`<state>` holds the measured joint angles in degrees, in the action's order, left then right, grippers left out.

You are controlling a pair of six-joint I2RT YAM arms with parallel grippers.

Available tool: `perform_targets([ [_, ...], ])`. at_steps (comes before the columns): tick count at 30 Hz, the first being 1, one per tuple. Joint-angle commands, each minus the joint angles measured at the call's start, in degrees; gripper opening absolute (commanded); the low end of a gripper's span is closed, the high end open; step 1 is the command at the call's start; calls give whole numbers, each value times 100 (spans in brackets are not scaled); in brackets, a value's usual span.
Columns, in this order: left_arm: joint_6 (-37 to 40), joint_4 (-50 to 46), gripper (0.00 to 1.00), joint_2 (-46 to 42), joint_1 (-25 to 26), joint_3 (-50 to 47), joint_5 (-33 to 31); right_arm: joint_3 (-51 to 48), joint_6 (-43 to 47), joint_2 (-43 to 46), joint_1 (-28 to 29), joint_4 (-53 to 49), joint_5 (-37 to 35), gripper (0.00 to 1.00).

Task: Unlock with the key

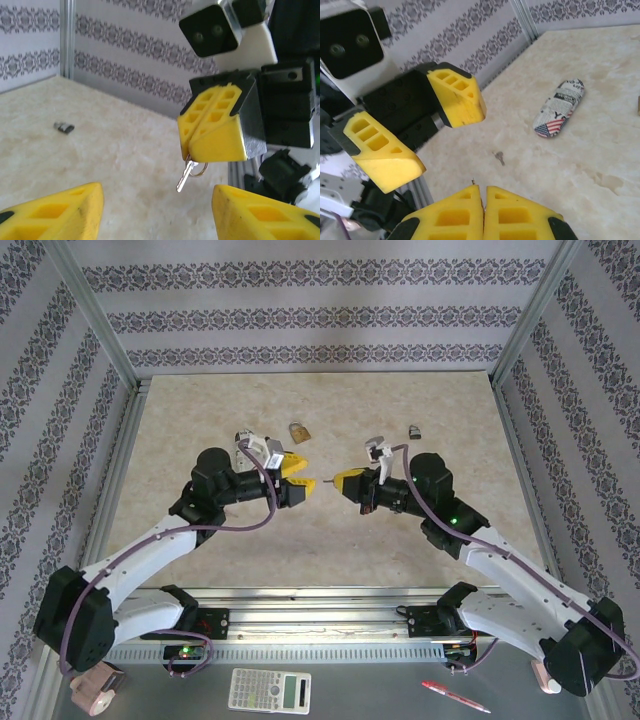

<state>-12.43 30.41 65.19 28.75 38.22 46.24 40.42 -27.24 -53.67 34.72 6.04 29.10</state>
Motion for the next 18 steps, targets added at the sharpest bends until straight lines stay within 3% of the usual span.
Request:
perform_targets([
  [1,-1031,1947,60,286,-42,-105,321,59,-598,68,15,451,-45,0],
  [7,-2000,3359,60,1030,-35,51,611,-14,-964,17,33,907,17,0],
  [18,-2411,3909,51,1366,44,89,893,113,-1226,-238,80,1180,278,0],
])
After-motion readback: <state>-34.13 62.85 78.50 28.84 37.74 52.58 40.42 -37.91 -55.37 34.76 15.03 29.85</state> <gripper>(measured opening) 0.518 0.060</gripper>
